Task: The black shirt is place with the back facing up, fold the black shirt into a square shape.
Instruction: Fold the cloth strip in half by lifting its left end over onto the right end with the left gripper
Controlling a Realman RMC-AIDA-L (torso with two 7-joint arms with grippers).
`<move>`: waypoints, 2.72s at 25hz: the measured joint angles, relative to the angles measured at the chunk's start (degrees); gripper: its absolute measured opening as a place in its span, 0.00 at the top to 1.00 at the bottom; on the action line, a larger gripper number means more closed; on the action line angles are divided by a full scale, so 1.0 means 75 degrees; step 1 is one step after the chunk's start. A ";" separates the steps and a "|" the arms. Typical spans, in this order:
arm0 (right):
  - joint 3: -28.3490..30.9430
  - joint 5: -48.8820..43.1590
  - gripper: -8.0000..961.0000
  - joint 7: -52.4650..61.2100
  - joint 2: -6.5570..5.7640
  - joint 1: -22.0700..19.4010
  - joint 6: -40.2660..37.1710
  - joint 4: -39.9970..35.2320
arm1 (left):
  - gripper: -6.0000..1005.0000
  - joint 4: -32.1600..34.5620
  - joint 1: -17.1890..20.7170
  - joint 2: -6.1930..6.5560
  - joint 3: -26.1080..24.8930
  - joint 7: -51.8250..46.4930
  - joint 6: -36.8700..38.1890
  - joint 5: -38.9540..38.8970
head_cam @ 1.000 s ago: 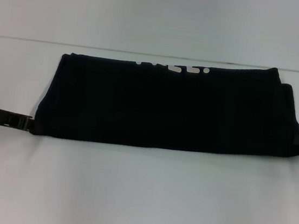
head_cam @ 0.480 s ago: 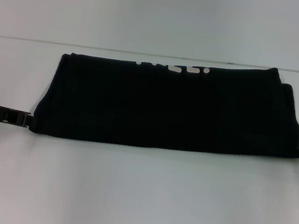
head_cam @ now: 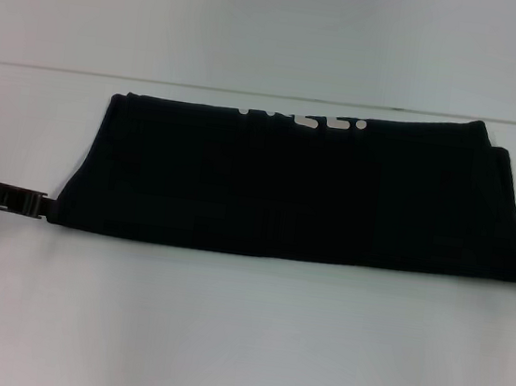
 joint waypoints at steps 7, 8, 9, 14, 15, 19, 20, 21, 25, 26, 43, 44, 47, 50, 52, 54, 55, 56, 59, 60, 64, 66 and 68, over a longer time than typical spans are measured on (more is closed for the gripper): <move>-0.0001 0.0007 0.96 0.0000 -0.0001 -0.0019 -0.0066 -0.0007 | 0.99 0.0000 0.0002 0.0009 -0.0008 0.0031 0.0056 0.0013; -0.0001 0.0007 0.96 0.0000 -0.0001 -0.0019 -0.0066 -0.0007 | 0.99 0.0000 -0.0001 0.0011 -0.0008 0.0034 0.0066 0.0013; -0.0003 0.0007 0.96 0.0000 -0.0001 -0.0019 -0.0066 -0.0006 | 0.99 0.0000 -0.0003 0.0014 -0.0008 0.0036 0.0075 0.0014; -0.0006 0.0008 0.96 0.0000 -0.0007 -0.0041 -0.0071 -0.0006 | 0.99 0.0040 0.0019 0.0034 -0.0017 0.0043 0.0088 0.0034; -0.0006 0.0007 0.96 0.0000 -0.0012 -0.0048 -0.0072 -0.0006 | 0.99 0.0060 0.0030 0.0036 -0.0021 0.0044 0.0093 0.0037; -0.0006 0.0007 0.96 0.0000 -0.0027 -0.0076 -0.0073 -0.0007 | 0.99 0.0093 0.0052 0.0040 -0.0048 0.0046 0.0116 0.0051; -0.0006 0.0008 0.96 0.0000 -0.0027 -0.0080 -0.0073 -0.0006 | 0.99 0.0093 0.0052 0.0040 -0.0049 0.0046 0.0117 0.0053; -0.0006 0.0007 0.96 0.0000 -0.0027 -0.0085 -0.0073 -0.0006 | 0.99 0.0094 0.0053 0.0041 -0.0052 0.0046 0.0117 0.0056; 0.0006 0.0007 0.96 0.0002 -0.0039 -0.0101 -0.0076 -0.0006 | 0.99 0.0093 0.0057 0.0042 -0.0059 0.0046 0.0117 0.0059; 0.0022 0.0006 0.96 0.0004 -0.0040 -0.0104 -0.0076 -0.0006 | 0.99 0.0094 0.0057 0.0042 -0.0062 0.0046 0.0117 0.0060; 0.1302 0.0632 0.62 -0.0543 0.0227 -0.0473 -0.1178 -0.1364 | 0.95 0.0095 0.0031 0.0042 -0.0071 0.0044 0.0204 -0.0003; 0.1335 0.0813 0.58 -0.0664 0.0221 -0.0498 -0.1283 -0.1348 | 0.94 0.0097 0.0032 0.0042 -0.0078 0.0039 0.0208 -0.0005; 0.1365 0.1224 0.51 -0.0955 0.0252 -0.0528 -0.1414 -0.1310 | 0.93 0.0103 0.0023 0.0042 -0.0168 0.0034 0.0326 -0.0035; 0.1338 0.1346 0.44 -0.1144 0.0318 -0.0480 -0.1389 -0.1268 | 0.92 0.0105 0.0002 0.0055 -0.0272 0.0085 0.0520 -0.0166; 0.1308 0.1351 0.39 -0.1244 0.0336 -0.0408 -0.1370 -0.1183 | 0.92 0.0106 -0.0005 0.0059 -0.0275 0.0130 0.0609 -0.0294; 0.1294 0.1338 0.34 -0.1383 0.0347 -0.0325 -0.1358 -0.1034 | 0.91 0.0101 -0.0012 0.0060 -0.0273 0.0149 0.0648 -0.0399; 0.1289 0.1335 0.32 -0.1467 0.0351 -0.0283 -0.1343 -0.0948 | 0.91 0.0095 -0.0015 0.0060 -0.0270 0.0158 0.0659 -0.0437; 0.1281 0.1334 0.30 -0.1533 0.0355 -0.0245 -0.1323 -0.0878 | 0.90 0.0086 -0.0018 0.0061 -0.0269 0.0167 0.0668 -0.0473; 0.1149 0.1331 0.27 -0.1623 0.0362 -0.0155 -0.1145 -0.0709 | 0.89 0.0069 -0.0032 0.0063 -0.0258 0.0177 0.0677 -0.0535; 0.1102 0.1331 0.27 -0.1625 0.0364 -0.0142 -0.1081 -0.0685 | 0.89 0.0066 -0.0042 0.0063 -0.0252 0.0177 0.0678 -0.0535; 0.0980 0.1330 0.27 -0.1629 0.0393 -0.0092 -0.0867 -0.0622 | 0.88 0.0031 -0.0093 0.0069 -0.0225 0.0076 0.0721 -0.0518; 0.0968 0.1332 0.27 -0.1630 0.0401 -0.0068 -0.0862 -0.0621 | 0.87 0.0018 -0.0135 0.0085 -0.0201 -0.0055 0.0805 -0.0467; 0.0963 0.1340 0.27 -0.1630 0.0401 -0.0048 -0.0869 -0.0621 | 0.86 0.0032 -0.0180 0.0108 -0.0145 -0.0248 0.0901 -0.0425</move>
